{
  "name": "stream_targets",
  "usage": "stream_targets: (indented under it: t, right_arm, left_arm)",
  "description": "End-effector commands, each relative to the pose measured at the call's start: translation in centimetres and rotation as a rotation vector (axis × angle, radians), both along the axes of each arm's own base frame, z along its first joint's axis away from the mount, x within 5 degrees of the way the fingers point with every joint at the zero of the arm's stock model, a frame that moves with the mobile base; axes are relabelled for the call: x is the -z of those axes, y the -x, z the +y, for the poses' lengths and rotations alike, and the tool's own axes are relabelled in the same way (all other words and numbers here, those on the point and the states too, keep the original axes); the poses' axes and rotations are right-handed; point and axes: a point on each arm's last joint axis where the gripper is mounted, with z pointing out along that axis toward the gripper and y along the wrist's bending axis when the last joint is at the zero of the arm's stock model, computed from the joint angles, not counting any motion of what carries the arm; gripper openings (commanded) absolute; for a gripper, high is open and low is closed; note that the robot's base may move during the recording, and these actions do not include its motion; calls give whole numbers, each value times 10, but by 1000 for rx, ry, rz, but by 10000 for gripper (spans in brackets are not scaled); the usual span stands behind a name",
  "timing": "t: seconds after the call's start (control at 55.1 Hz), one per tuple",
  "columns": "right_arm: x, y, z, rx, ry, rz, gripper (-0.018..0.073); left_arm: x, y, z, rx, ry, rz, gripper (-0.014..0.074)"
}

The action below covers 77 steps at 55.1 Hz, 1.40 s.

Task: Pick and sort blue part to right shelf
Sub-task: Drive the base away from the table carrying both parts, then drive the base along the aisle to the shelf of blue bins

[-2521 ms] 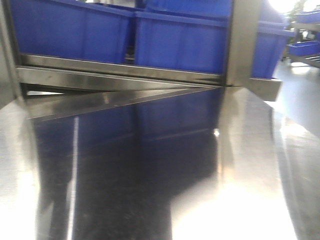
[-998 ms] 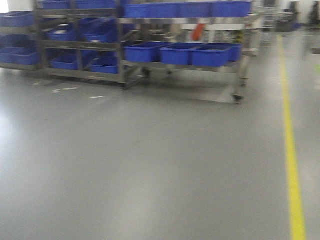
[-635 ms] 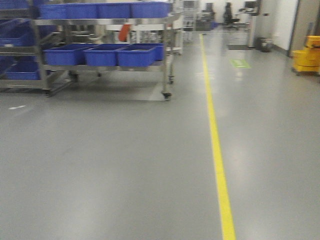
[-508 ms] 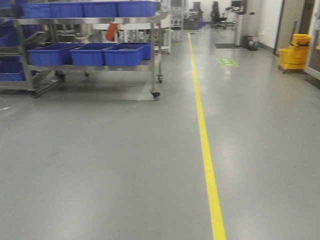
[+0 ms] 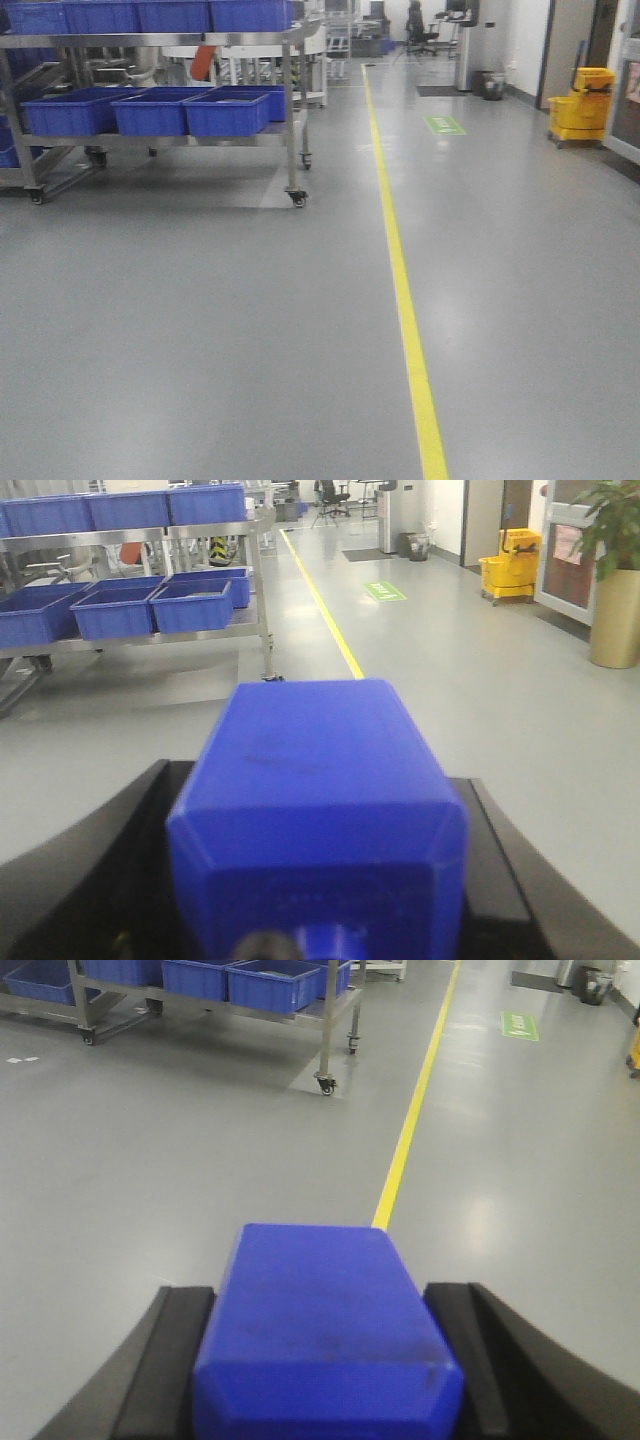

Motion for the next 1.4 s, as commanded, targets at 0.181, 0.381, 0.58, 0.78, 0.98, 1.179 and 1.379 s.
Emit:
stream_targets:
  t: [0.181,0.381,0.58,0.78,0.98,1.179,1.379]
  right_arm:
    - [-15,-2,1,1,1,-97,300]
    - [-15,-2,1,1,1,-97,300]
    - [-15,-2,1,1,1,-97,300]
    - [-15,-2,1,1,1,-97,300]
    - [-15,-2,1,1,1,-97,300]
    - [-15,-2,1,1,1,-97,300]
    - [-15,-2,1,1,1,-97,300]
  left_arm:
    - [-15,6,1,17,30,-118,321]
    - [-15,6,1,17,30,-118,321]
    - [-15,6,1,17,30,-118,321]
    - [-15,6,1,17,30,-118,321]
    - [-15,6,1,17,30,-118,321]
    - [-15,6,1,17,30,-118,321]
    - [-15,6,1,17,30,-118,321]
